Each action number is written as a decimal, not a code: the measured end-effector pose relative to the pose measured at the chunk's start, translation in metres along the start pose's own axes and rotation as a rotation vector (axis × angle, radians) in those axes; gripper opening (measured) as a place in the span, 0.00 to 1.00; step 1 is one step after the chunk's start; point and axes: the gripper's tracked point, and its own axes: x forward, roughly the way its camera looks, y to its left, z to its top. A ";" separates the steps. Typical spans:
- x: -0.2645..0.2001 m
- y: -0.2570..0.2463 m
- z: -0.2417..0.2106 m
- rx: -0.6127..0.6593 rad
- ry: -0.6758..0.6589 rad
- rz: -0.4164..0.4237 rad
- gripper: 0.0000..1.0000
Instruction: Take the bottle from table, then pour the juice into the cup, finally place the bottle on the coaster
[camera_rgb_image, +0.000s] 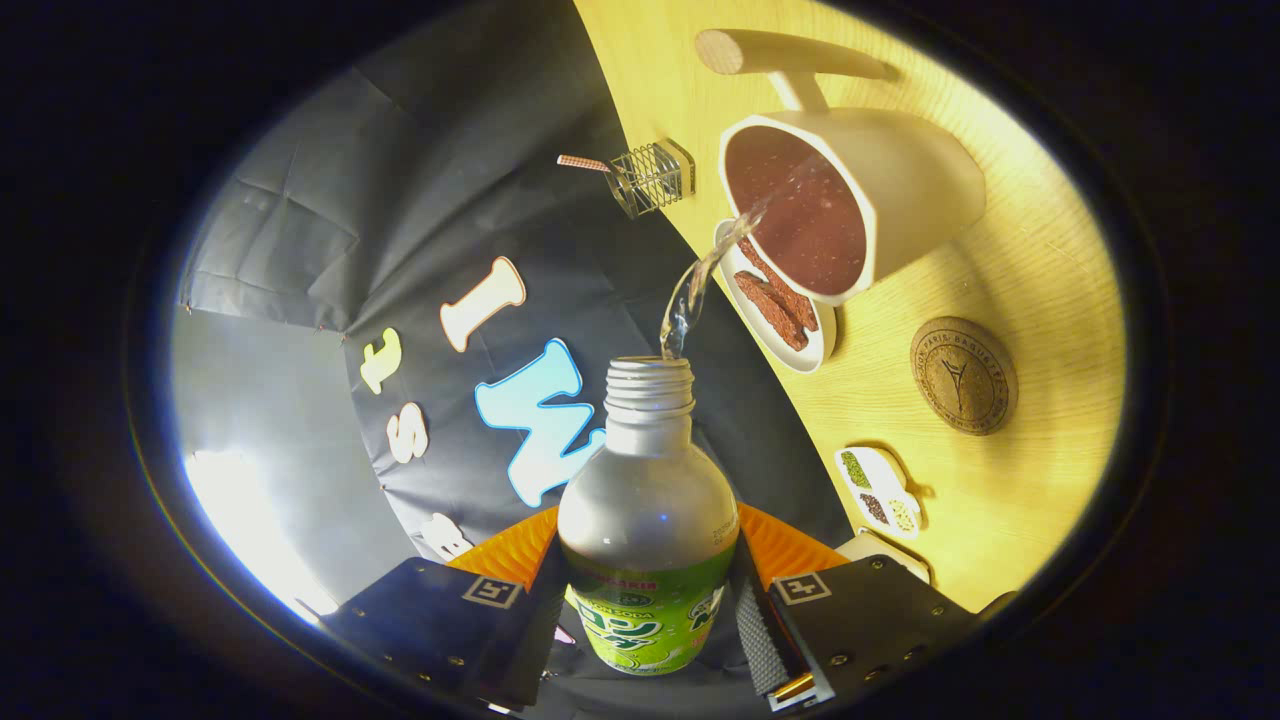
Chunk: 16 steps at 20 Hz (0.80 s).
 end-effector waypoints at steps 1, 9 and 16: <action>0.001 0.000 0.000 0.010 -0.002 -0.001 0.76; 0.000 0.003 0.005 0.022 -0.014 -0.002 0.76; -0.002 -0.005 0.015 0.018 -0.026 -0.024 0.76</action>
